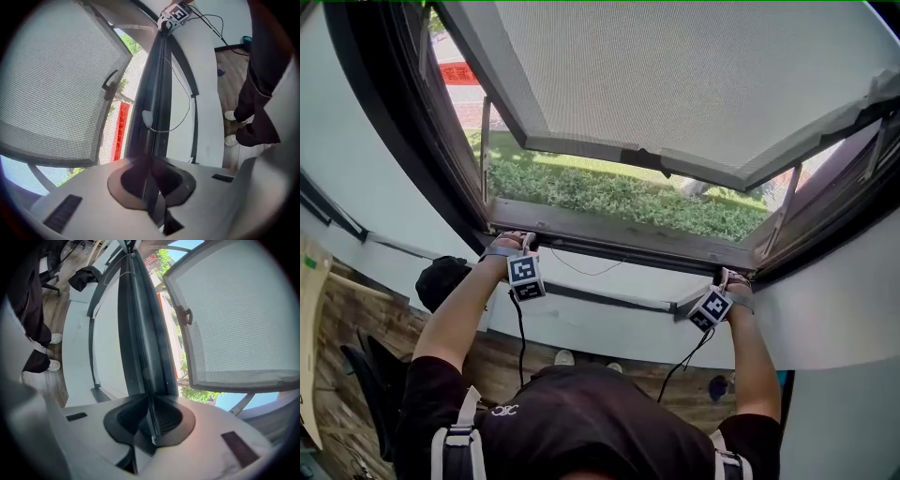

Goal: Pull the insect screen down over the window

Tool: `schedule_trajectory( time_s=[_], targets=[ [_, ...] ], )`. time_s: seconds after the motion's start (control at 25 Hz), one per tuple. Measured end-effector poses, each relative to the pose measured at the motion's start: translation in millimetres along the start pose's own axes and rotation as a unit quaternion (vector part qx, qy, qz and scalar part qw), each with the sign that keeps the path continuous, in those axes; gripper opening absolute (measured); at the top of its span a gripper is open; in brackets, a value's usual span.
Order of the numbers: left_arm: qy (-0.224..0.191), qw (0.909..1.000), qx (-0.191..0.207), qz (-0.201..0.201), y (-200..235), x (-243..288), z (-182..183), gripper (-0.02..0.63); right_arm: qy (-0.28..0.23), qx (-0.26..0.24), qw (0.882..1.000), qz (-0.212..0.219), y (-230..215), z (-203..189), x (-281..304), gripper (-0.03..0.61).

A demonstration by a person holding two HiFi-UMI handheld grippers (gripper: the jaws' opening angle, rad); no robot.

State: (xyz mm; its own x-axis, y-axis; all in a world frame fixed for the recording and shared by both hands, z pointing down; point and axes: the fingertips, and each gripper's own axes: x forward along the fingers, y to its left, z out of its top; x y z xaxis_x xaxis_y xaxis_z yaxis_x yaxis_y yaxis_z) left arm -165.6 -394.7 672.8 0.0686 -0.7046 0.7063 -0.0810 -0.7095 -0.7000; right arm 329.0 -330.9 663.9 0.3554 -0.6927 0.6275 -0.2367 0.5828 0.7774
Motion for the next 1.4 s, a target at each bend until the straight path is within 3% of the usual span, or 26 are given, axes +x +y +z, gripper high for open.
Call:
schedule_trajectory(
  time_s=[0.28, 0.36, 0.56, 0.64, 0.72, 0.88, 1.08, 1.16, 1.24, 1.28, 1.4],
  targets=[
    [-0.002, 1.0, -0.003, -0.003, -2, -2, 0, 0.035, 0.0, -0.013, 1.0, 0.009, 4, -2, 5, 0.038],
    [-0.002, 1.0, 0.003, -0.002, -4, 2, 0, 0.102, -0.008, -0.02, 1.0, 0.015, 3, -1, 7, 0.037],
    [-0.004, 0.9996, -0.005, -0.026, -13, 4, 0, 0.167, -0.008, -0.037, 0.998, 0.056, 11, -4, 6, 0.036],
    [0.0, 0.9994, -0.001, -0.036, -18, 9, -5, 0.184, 0.001, -0.031, 0.994, 0.105, 26, -4, 0, 0.258],
    [0.003, 0.9988, -0.001, -0.049, -21, 7, -5, 0.192, 0.007, -0.027, 0.994, 0.105, 27, -3, -2, 0.299],
    [-0.011, 0.9988, -0.011, -0.047, -17, 4, 3, 0.198, 0.007, -0.03, 0.996, 0.087, 25, -4, 5, 0.284],
    [0.008, 0.9995, 0.007, -0.031, -19, 11, -1, 0.215, 0.004, -0.034, 0.996, 0.085, 29, -4, 11, 0.285],
    [0.008, 0.9998, -0.003, -0.017, -13, 12, 3, 0.171, 0.006, -0.031, 0.996, 0.083, 26, -5, 12, 0.271],
    [0.004, 0.9999, -0.011, -0.009, -5, 16, 3, 0.096, 0.009, -0.029, 0.997, 0.075, 19, -4, 14, 0.203],
    [0.002, 0.9998, -0.015, -0.01, -3, 16, 4, 0.091, 0.01, -0.03, 0.997, 0.07, 17, -3, 15, 0.195],
    [-0.012, 0.9992, -0.038, 0.0, -3, 14, 5, 0.092, 0.012, -0.026, 0.998, 0.056, 21, -2, 18, 0.234]
  ],
)
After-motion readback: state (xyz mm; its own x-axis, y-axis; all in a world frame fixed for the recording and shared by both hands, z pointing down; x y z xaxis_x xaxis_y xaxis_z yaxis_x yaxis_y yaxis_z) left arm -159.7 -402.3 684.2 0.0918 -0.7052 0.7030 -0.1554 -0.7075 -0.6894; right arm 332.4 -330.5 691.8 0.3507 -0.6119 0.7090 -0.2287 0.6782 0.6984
